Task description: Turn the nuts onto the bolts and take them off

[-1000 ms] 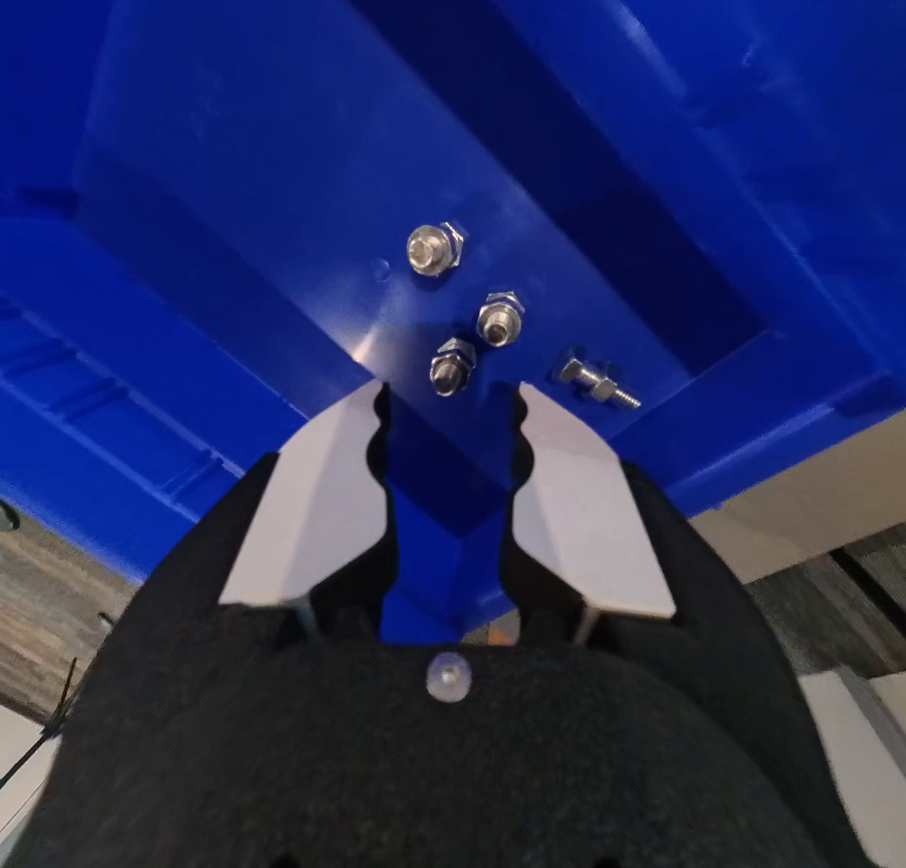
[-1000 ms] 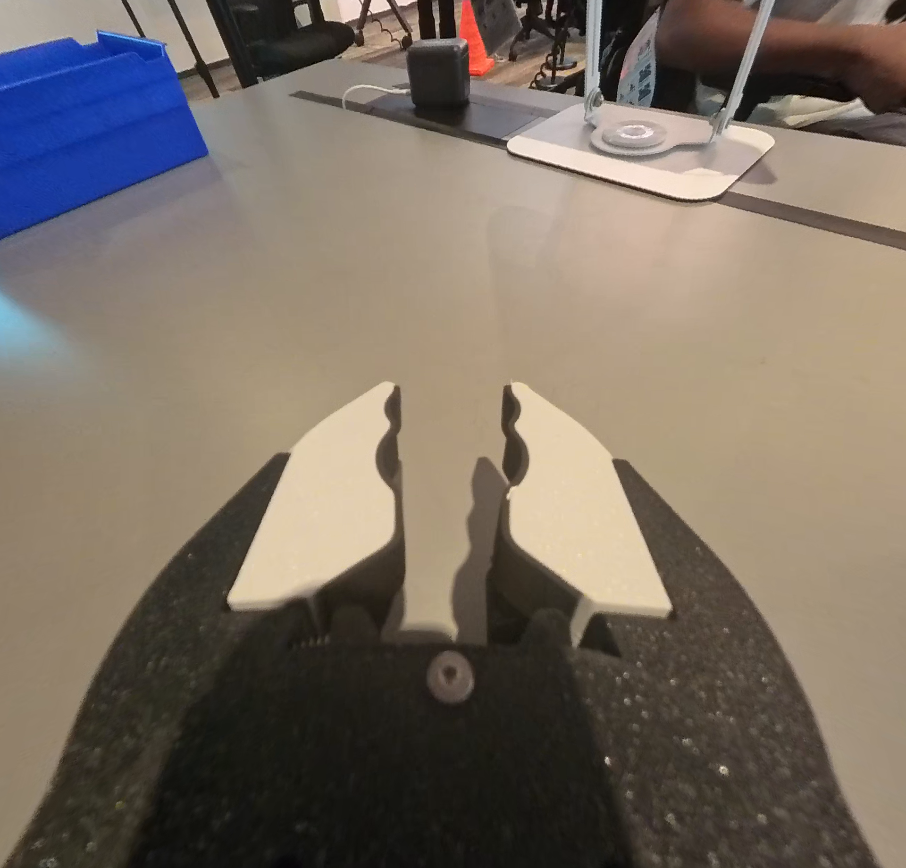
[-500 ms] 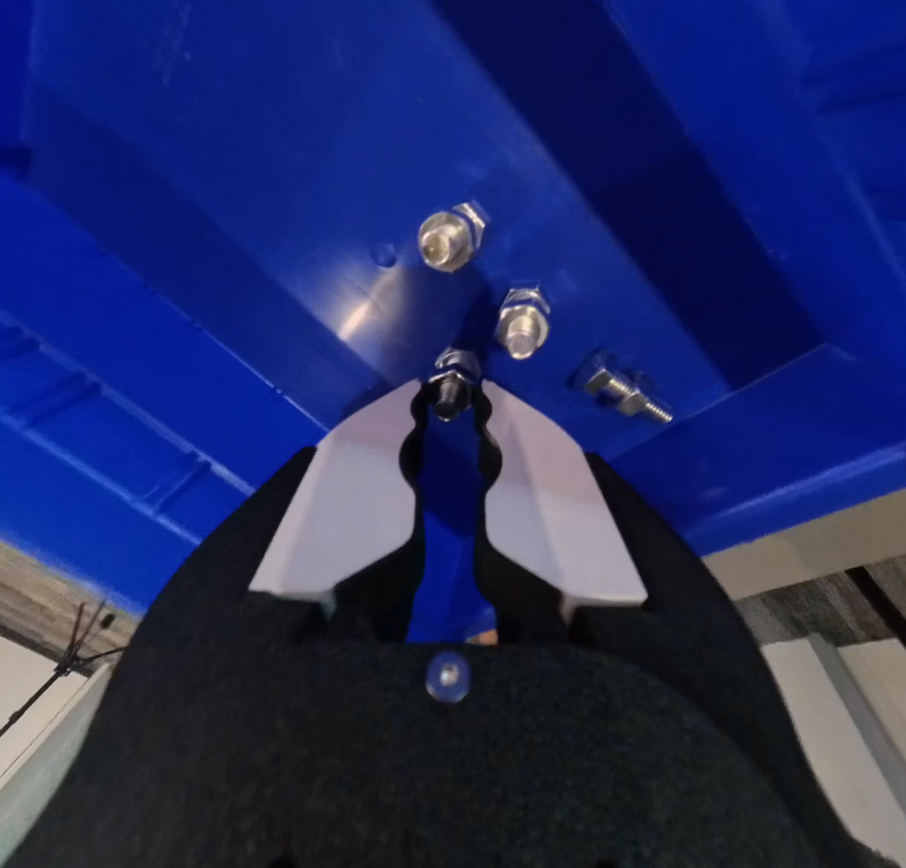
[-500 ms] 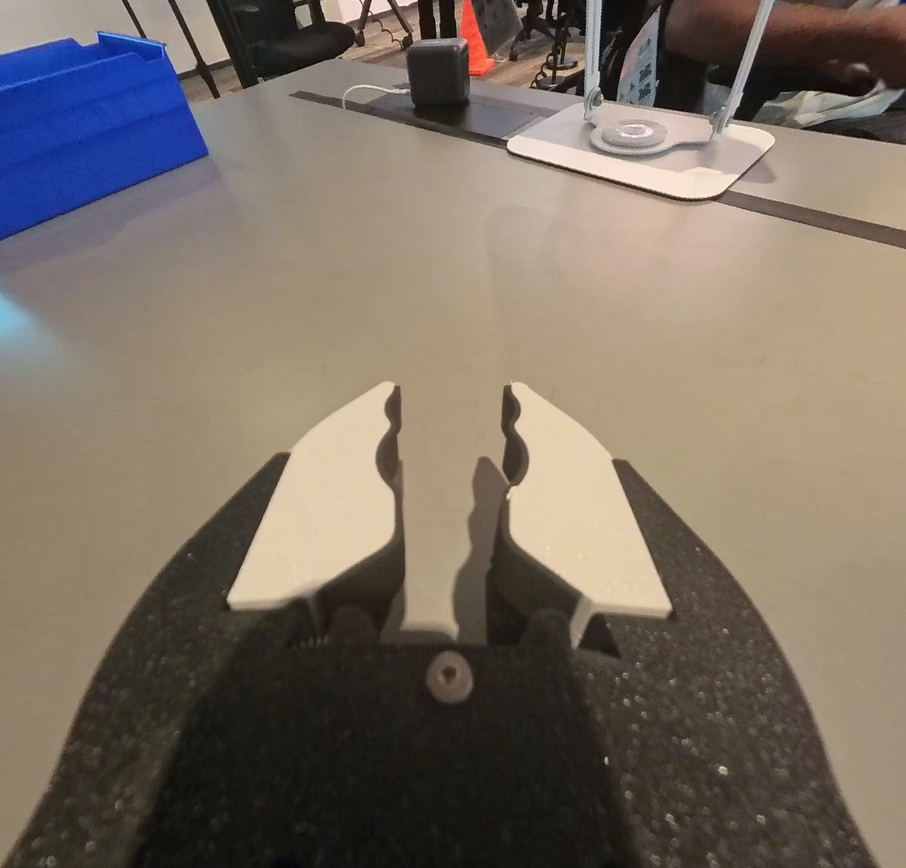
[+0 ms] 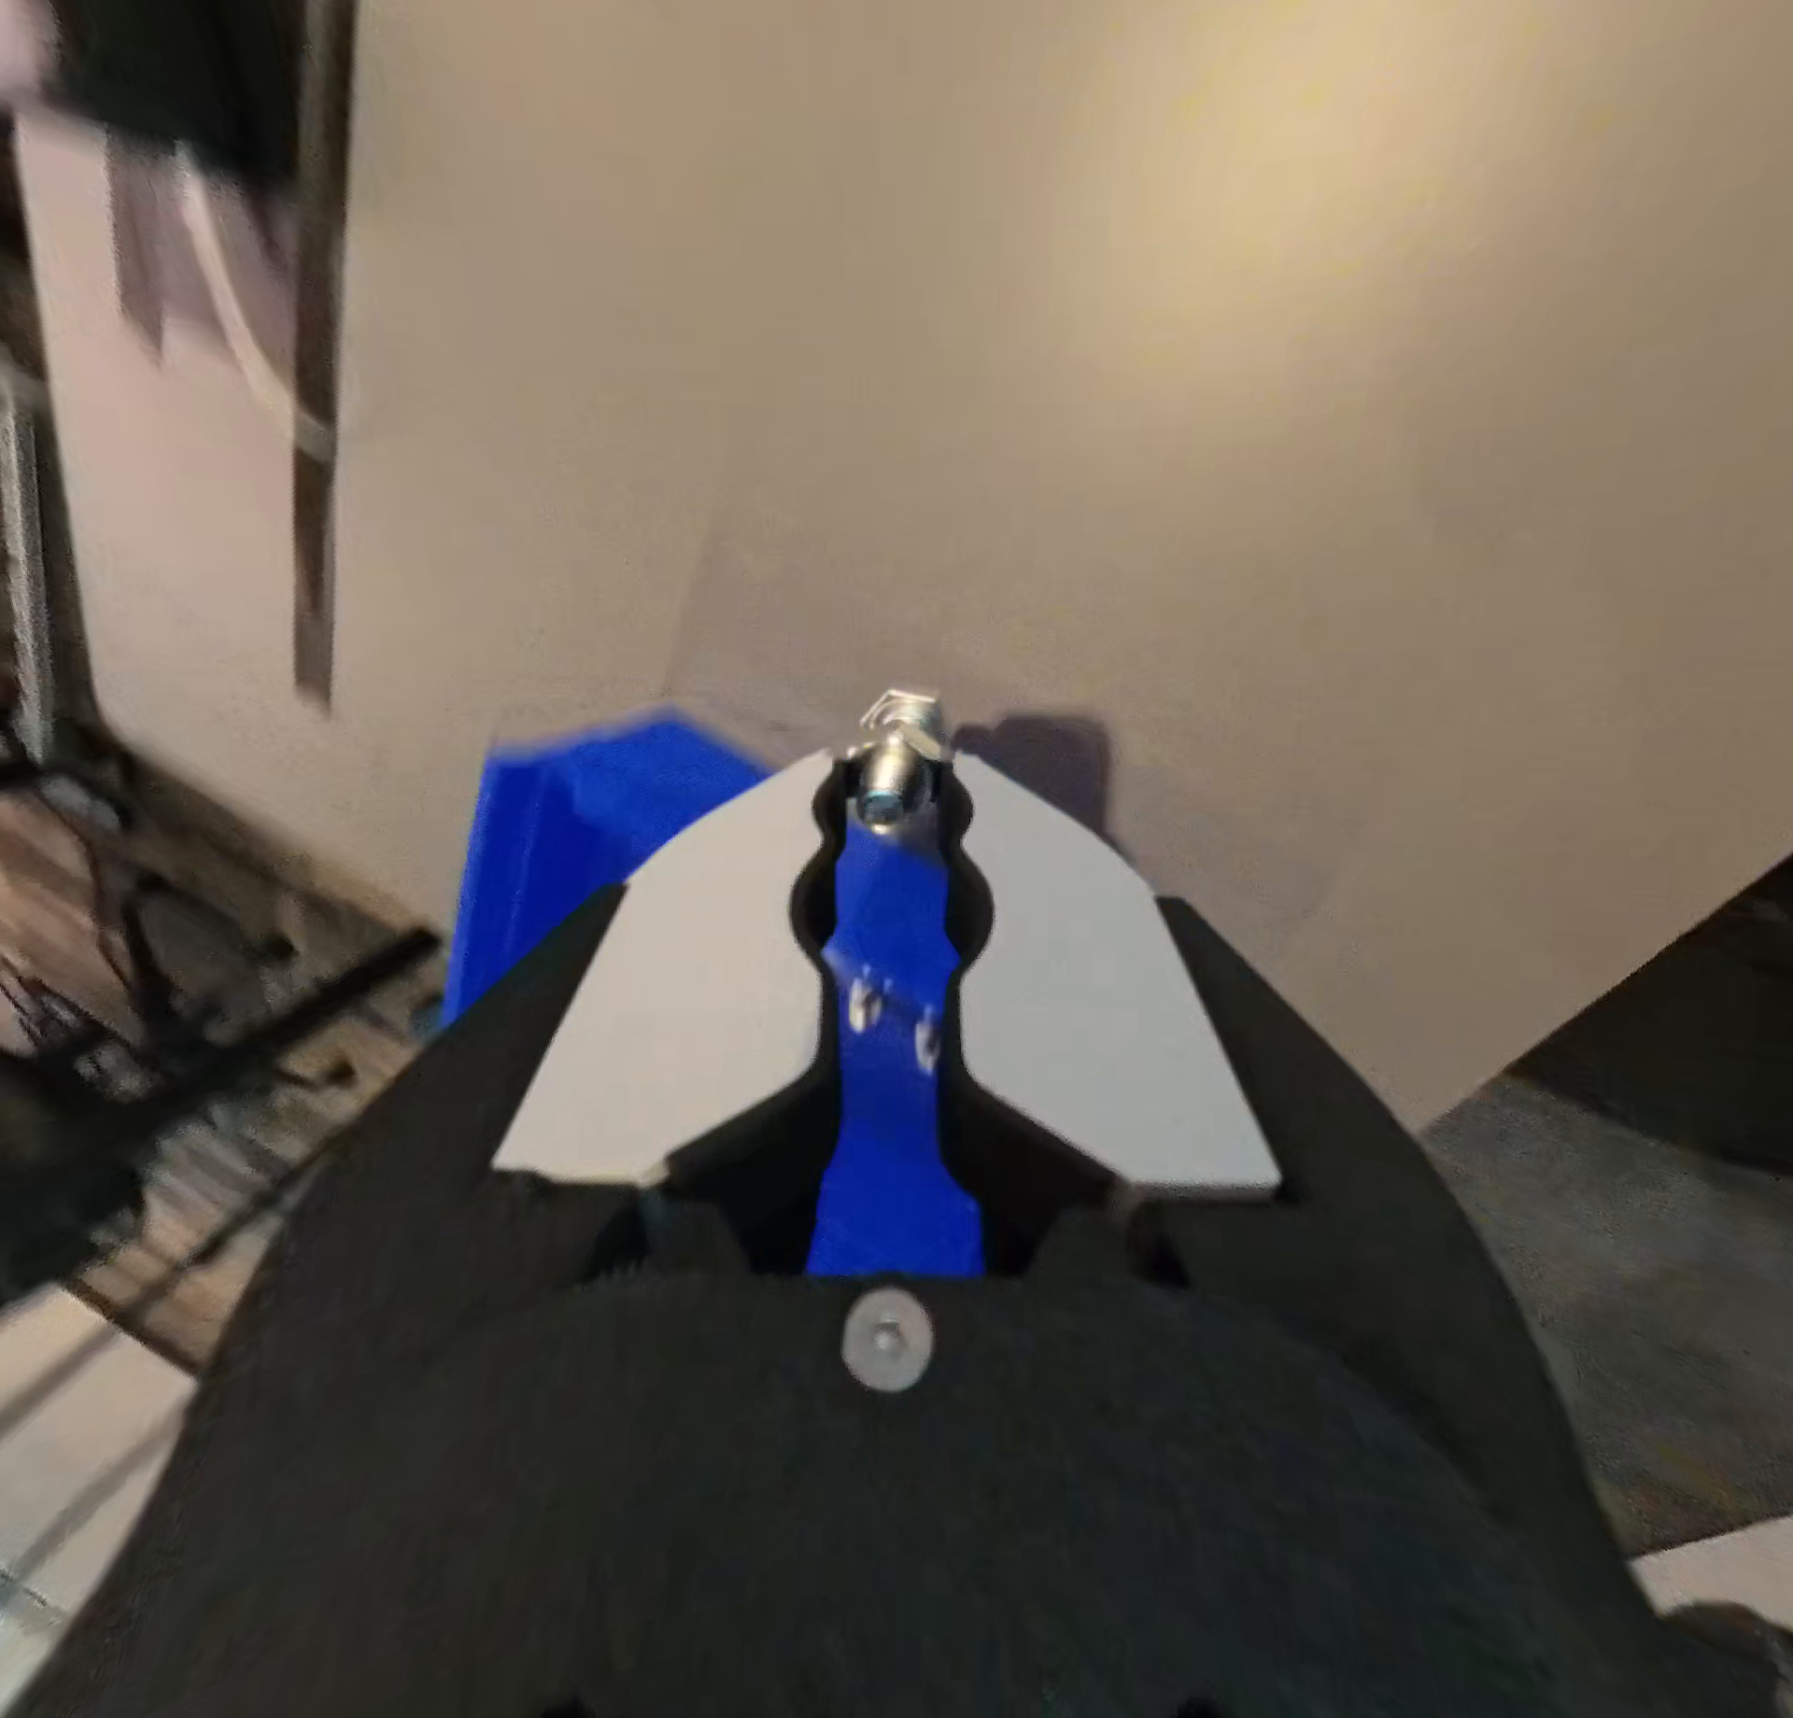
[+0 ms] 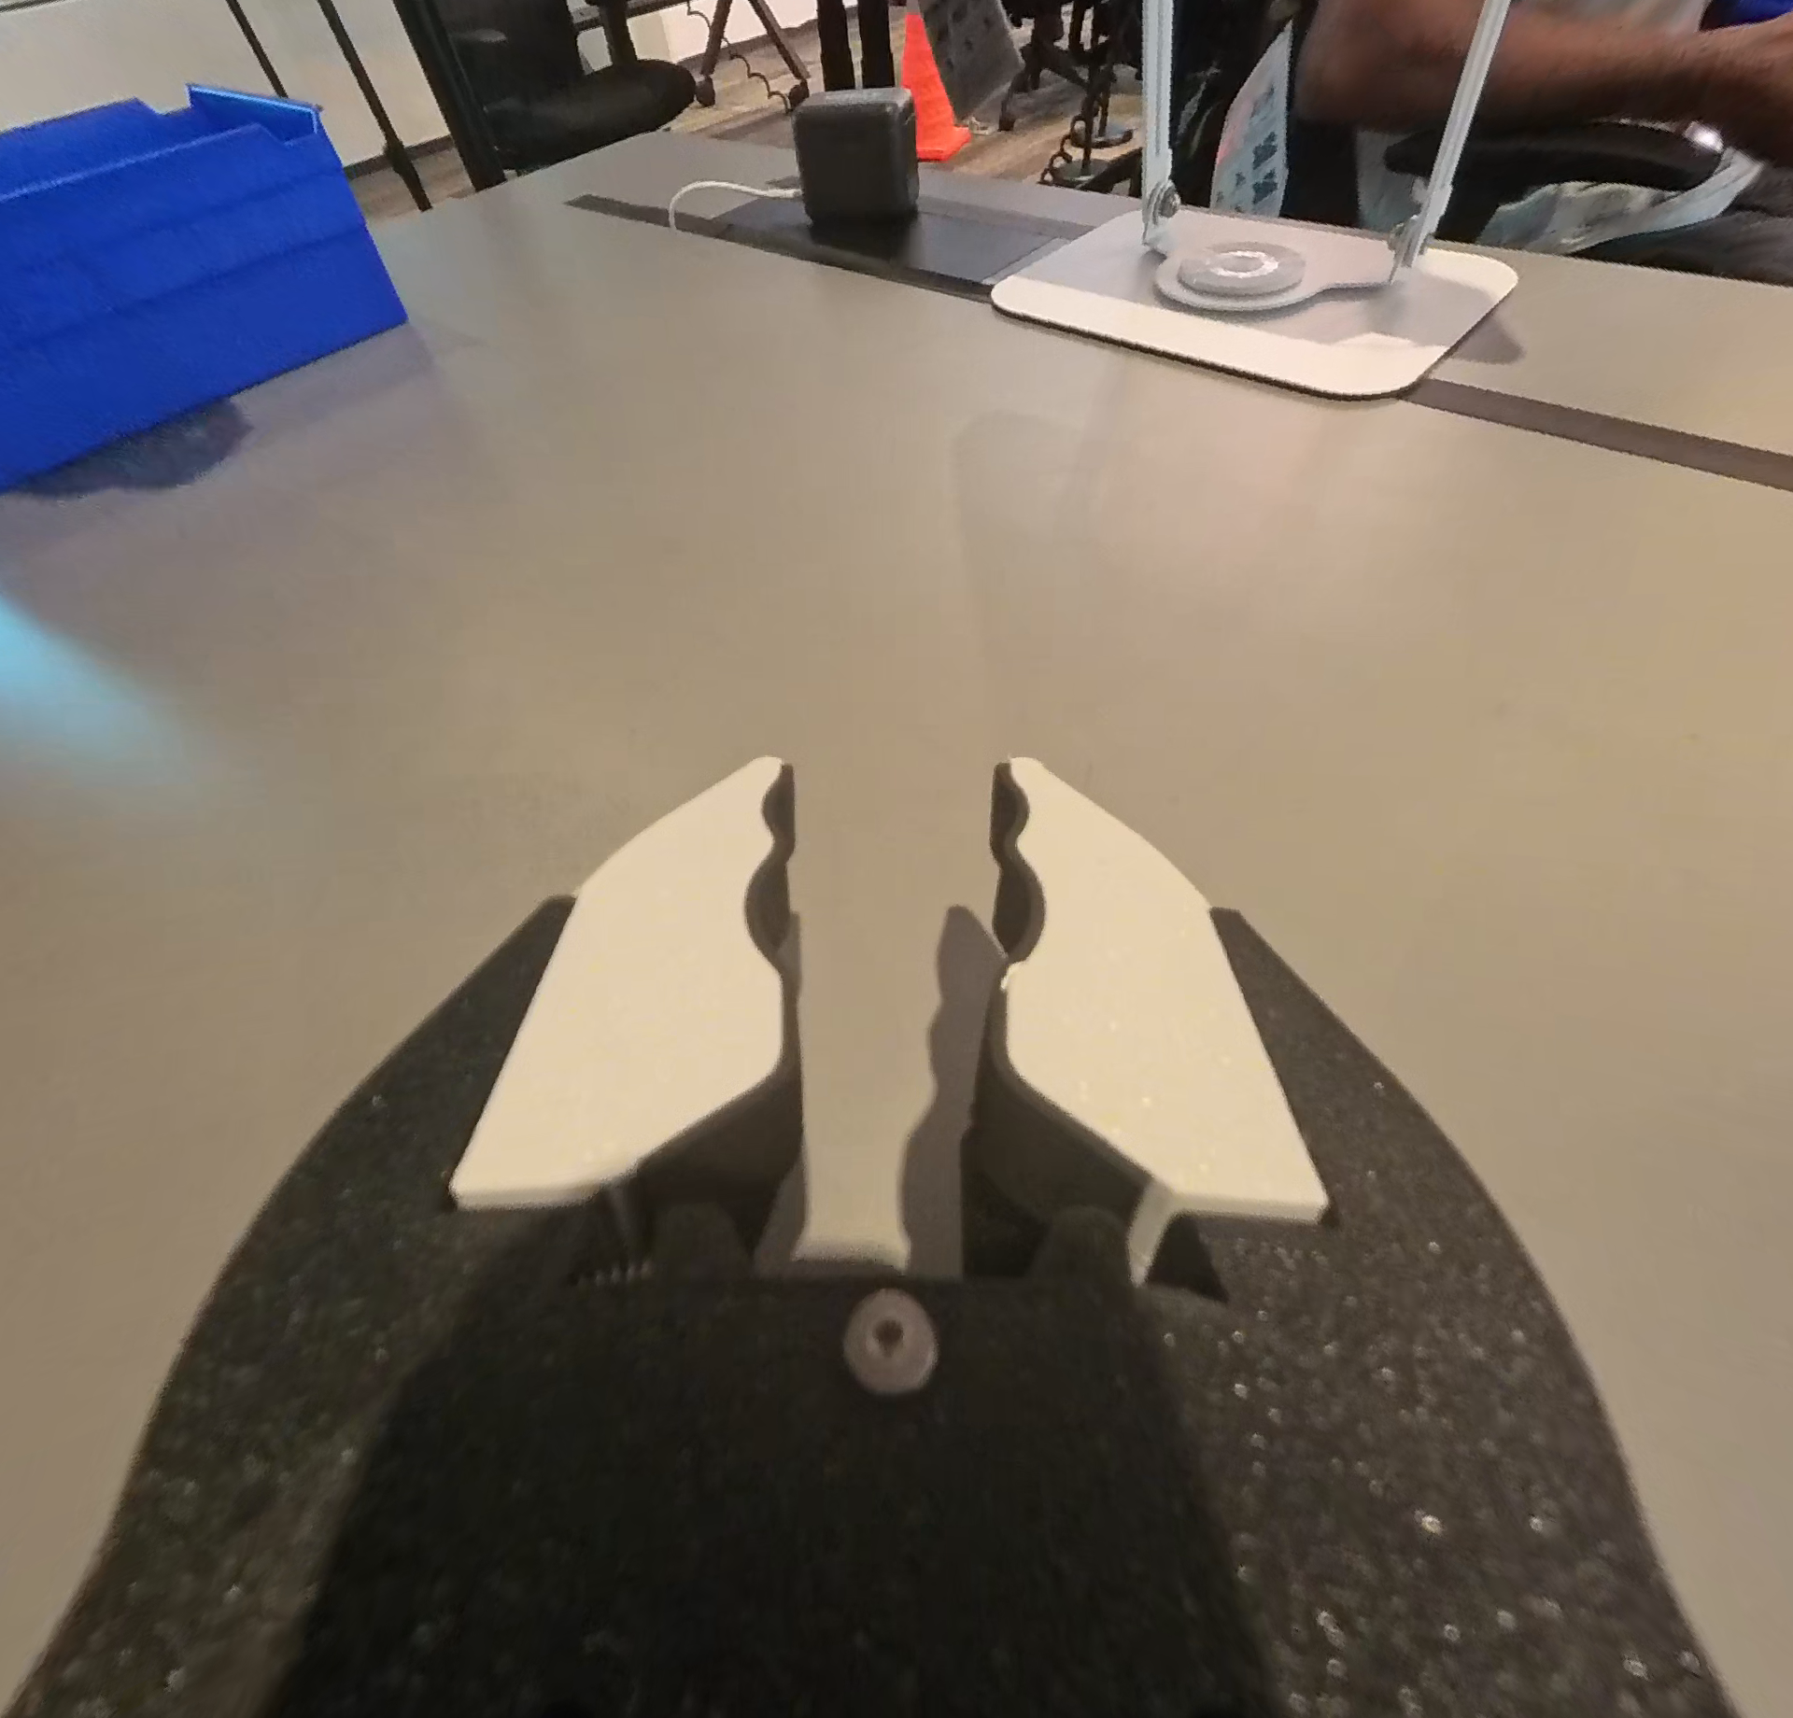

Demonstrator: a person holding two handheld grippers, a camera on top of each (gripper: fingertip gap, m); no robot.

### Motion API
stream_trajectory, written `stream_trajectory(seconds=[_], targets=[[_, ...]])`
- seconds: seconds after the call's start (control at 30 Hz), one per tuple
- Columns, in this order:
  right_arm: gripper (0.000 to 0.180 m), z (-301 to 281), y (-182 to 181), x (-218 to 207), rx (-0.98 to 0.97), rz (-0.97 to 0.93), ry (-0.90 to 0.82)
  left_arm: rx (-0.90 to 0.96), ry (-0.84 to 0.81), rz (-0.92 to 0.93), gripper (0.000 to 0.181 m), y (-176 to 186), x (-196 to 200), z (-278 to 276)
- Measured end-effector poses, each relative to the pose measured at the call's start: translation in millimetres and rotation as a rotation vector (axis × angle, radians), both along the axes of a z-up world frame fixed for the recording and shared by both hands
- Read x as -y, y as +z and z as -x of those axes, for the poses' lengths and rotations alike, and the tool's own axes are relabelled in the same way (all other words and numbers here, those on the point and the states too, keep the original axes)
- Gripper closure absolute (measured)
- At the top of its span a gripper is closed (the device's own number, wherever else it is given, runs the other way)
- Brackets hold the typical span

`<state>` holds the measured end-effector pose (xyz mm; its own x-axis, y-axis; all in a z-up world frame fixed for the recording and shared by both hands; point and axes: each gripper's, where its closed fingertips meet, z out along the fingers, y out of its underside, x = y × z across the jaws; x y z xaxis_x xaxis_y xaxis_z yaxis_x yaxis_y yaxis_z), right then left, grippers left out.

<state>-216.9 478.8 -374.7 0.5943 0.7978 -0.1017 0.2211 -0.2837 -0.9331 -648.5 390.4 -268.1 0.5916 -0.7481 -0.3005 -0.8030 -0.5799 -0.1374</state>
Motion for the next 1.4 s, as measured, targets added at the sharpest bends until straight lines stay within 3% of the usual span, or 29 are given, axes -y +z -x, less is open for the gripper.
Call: stream_trajectory(seconds=[0.03,0.23,0.47,0.77,0.9,1.03,1.2,1.4], targets=[[0.142,-1.5,0.1,-0.7,0.002,-0.004,-0.005,-0.005,-0.065,0.022,0.164,-6.9,-10.4,-31.2],[0.142,-7.7,3.1,-2.7,-0.018,-0.017,-0.018,0.011,-0.375,0.164,0.164,-76.5,-55.1,-191.7],[0.142,-6.9,1.7,-2.2,-0.005,-0.015,-0.008,0.049,-0.512,0.26,0.164,-132.1,-65.2,-270.1],[0.141,-3.6,-1.2,0.1,0.022,-0.018,0.008,0.084,-0.527,0.278,0.163,-155.0,-65.1,-281.4],[0.136,-0.9,-2.0,2.3,0.032,-0.025,0.029,0.15,-0.504,0.2,0.137,-147.7,-72.2,-279.4],[0.137,17.4,7.6,12.9,-0.004,-0.069,0.144,0.417,-0.442,0.066,0.111,-116.7,-72.6,-264.0],[0.149,77.2,14.1,29.9,0.103,-0.062,0.39,0.849,-0.313,-0.128,0.11,-83.8,-64.9,-225.9],[0.16,140.2,-10.2,29.4,0.294,-0.011,0.597,1.048,-0.235,-0.281,0.115,-84.9,-57.2,-191.0]])
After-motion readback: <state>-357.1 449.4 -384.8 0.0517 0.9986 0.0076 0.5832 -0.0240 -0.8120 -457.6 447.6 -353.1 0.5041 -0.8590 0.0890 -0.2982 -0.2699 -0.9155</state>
